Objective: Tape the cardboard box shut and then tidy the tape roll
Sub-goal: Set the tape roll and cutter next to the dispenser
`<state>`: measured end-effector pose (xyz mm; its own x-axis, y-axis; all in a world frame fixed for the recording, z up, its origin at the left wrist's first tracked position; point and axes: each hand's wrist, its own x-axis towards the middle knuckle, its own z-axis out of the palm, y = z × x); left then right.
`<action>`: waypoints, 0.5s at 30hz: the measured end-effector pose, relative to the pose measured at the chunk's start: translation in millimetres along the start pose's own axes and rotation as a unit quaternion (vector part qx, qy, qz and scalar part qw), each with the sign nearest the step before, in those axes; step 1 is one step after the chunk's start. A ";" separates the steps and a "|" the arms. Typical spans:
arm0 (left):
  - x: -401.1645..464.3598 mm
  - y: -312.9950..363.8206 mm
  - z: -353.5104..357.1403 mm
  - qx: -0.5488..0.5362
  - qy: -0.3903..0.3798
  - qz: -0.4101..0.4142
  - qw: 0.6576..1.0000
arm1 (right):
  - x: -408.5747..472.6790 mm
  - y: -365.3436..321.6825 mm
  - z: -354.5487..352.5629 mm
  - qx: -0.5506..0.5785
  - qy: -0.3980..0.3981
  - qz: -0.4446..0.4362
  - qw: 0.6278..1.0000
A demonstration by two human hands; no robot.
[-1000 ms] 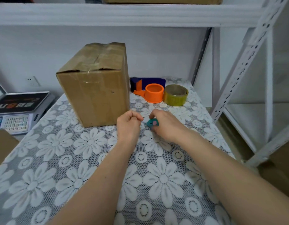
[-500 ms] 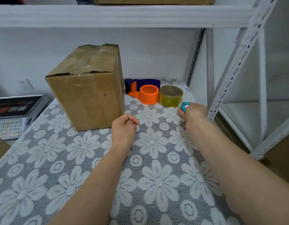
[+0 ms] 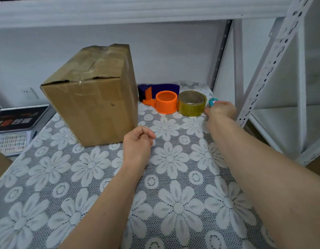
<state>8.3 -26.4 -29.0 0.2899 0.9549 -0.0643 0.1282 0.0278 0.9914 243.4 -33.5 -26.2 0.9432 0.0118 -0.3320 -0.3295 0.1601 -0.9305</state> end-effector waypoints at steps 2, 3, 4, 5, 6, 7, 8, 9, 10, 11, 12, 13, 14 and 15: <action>0.4 -0.1 0.5 0.002 -0.002 0.000 1.000 | 5.2 4.0 4.7 -0.018 -0.012 -0.004 1.000; 0.7 -0.2 0.9 0.004 -0.003 0.000 1.000 | 9.3 5.8 7.2 -0.033 -0.017 -0.010 0.999; 0.6 0.2 1.2 0.005 -0.004 -0.001 1.000 | 10.8 6.0 8.3 -0.055 -0.024 -0.018 0.998; 1.0 -0.1 1.5 0.007 -0.003 0.000 1.000 | 14.3 7.2 10.4 -0.081 -0.029 -0.035 0.996; 0.8 0.1 1.3 0.009 -0.007 0.000 1.000 | 14.8 5.7 9.7 -0.108 -0.040 -0.041 0.992; 1.0 -0.4 1.3 0.009 -0.007 0.000 1.000 | 17.4 5.2 10.4 -0.131 -0.050 -0.049 0.989; 0.8 -0.4 1.2 0.010 -0.008 0.001 1.000 | 16.2 3.5 9.1 -0.157 -0.067 -0.052 0.984; 0.8 -0.9 1.0 0.009 -0.009 0.002 1.000 | 18.2 3.6 9.5 -0.184 -0.090 -0.056 0.977; 0.5 -1.0 0.8 0.008 -0.008 0.002 1.000 | 16.7 2.2 8.3 -0.203 -0.107 -0.049 0.972; 0.5 -1.1 0.4 0.004 -0.008 0.004 1.000 | 18.6 2.8 8.0 -0.212 -0.112 -0.046 0.970; 0.8 -0.6 0.5 0.000 -0.006 0.006 1.000 | 18.0 2.3 7.3 -0.216 -0.111 -0.040 0.969; 1.6 -0.8 0.5 -0.007 -0.004 0.009 1.000 | 21.8 4.2 7.5 -0.219 -0.111 -0.042 0.968; 2.2 -0.5 -0.2 -0.012 -0.002 0.013 1.000 | 21.1 3.8 6.3 -0.220 -0.117 -0.031 0.968; 2.9 -0.4 -0.4 -0.020 0.000 0.014 1.000 | 18.8 3.3 4.4 -0.206 -0.123 -0.018 0.971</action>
<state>8.7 -23.5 -29.5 0.2923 0.9556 -0.0365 0.0829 0.0127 0.9965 260.2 -28.4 -34.8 0.9193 0.2575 -0.2975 -0.2363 -0.2433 -0.9407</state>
